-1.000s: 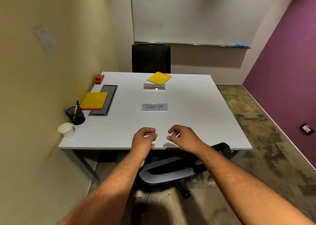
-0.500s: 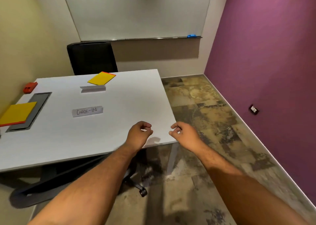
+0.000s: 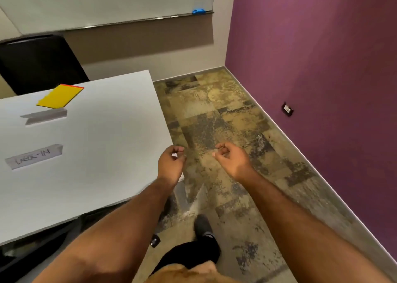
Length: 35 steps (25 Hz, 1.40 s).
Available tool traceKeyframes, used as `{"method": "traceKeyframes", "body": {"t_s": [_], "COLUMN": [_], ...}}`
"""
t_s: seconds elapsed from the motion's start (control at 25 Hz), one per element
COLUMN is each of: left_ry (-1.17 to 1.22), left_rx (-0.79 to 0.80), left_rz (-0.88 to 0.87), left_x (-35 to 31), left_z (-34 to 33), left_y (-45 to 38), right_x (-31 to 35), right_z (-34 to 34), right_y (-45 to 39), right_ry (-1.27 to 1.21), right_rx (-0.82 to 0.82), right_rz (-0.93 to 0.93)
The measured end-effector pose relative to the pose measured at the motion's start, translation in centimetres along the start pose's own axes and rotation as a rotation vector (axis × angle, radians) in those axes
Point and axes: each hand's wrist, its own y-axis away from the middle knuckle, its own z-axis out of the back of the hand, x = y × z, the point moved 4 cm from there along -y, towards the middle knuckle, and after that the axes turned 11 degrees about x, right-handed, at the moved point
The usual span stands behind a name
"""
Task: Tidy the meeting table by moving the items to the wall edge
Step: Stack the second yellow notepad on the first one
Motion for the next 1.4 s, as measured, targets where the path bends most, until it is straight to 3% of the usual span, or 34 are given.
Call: {"method": "traceKeyframes", "body": {"t_s": [0.16, 0.36, 0.52, 0.96, 1.16, 1.4], "left_ry": [0.120, 0.076, 0.107, 0.164, 0.096, 0.222], "left_rx": [0.019, 0.088, 0.006, -0.349, -0.575, -0.900], "left_rz": [0.014, 0.038, 0.026, 0.143, 0.231, 0.287], "left_x": [-1.5, -5.3, -8.0, -9.0, -11.7, -13.2], "left_z": [-5.3, -8.3, -8.1, -3.8, -0.5, 4.7], "left_y": [-8.6, -17.5, -24.2, -41.3, -47.5, -52.5], "right_x": [-1.1, 1.2, 3.3, 5.1, 9.5, 17.3], "right_z": [5.4, 9.7, 11.1, 11.2, 11.1, 5.7], "right_y": [-7.2, -16.2, -24.4, -50.5, -61.4, -70.6], "right_ry": [0.060, 0.047, 0.072, 0.129, 0.185, 0.306], "right_rx": [0.000, 0.046, 0.111, 0.352, 0.566, 0.791], "right_rz": [0.008, -0.015, 0.001, 0.106, 0.223, 0.381]}}
